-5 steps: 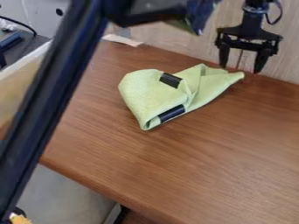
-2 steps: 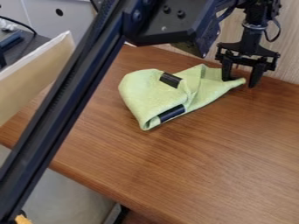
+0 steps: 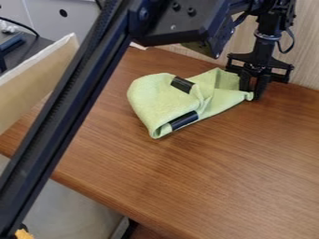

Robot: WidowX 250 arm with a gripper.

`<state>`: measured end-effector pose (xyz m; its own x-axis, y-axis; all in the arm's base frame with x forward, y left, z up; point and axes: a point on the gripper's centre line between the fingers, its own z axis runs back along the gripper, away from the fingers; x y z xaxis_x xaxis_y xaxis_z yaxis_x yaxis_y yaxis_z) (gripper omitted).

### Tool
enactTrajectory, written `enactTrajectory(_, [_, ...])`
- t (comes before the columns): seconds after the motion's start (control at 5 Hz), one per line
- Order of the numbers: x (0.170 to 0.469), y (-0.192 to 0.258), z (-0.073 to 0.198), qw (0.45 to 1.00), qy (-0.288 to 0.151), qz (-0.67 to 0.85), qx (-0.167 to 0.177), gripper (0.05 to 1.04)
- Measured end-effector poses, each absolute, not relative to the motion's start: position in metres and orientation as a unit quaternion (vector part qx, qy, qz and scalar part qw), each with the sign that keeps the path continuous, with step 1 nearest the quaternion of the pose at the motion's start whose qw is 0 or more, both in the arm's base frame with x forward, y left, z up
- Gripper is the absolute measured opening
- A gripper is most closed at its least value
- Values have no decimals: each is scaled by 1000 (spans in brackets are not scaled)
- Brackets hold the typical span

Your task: Fold the cloth from right to left

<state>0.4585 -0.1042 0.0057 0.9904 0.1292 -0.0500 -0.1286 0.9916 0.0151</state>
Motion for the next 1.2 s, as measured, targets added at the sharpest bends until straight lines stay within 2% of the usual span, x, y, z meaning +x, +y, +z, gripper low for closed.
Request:
enactTrajectory(0.2, [458,-104,7,998,28,61,8,155])
enactTrajectory(0.4, [457,-104,7,998,31,57,10,109])
enactTrajectory(0.6, [460,-104,14,998,26,51,10,92])
enactTrajectory(0.8, [468,-100,38,999,7,48,23,91])
enactTrajectory(1.0, [466,-99,32,998,11,47,28,91])
enactTrajectory(1.2, [461,-94,53,998,-11,56,34,91])
